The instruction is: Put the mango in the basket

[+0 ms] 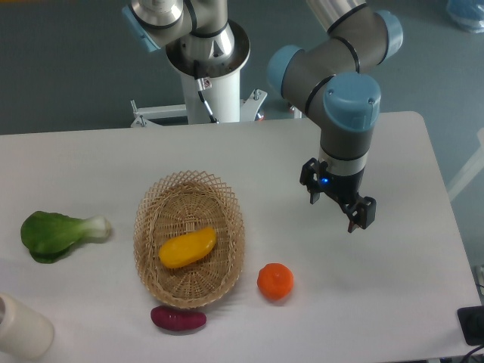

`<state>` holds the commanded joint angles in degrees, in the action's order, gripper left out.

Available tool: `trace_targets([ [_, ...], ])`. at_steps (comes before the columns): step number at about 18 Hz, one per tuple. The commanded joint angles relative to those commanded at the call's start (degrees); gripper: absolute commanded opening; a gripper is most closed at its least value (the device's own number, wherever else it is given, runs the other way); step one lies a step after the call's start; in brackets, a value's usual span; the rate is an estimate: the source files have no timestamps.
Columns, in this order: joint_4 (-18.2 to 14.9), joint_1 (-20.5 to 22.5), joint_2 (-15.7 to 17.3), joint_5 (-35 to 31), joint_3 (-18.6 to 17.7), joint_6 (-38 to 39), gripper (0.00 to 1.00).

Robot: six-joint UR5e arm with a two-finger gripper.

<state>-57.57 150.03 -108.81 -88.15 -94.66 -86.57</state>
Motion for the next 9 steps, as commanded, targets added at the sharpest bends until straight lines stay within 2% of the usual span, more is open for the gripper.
trace_targets([
  [9,0.35,0.0,0.0,-0.53,-0.88,-0.09,1.0],
])
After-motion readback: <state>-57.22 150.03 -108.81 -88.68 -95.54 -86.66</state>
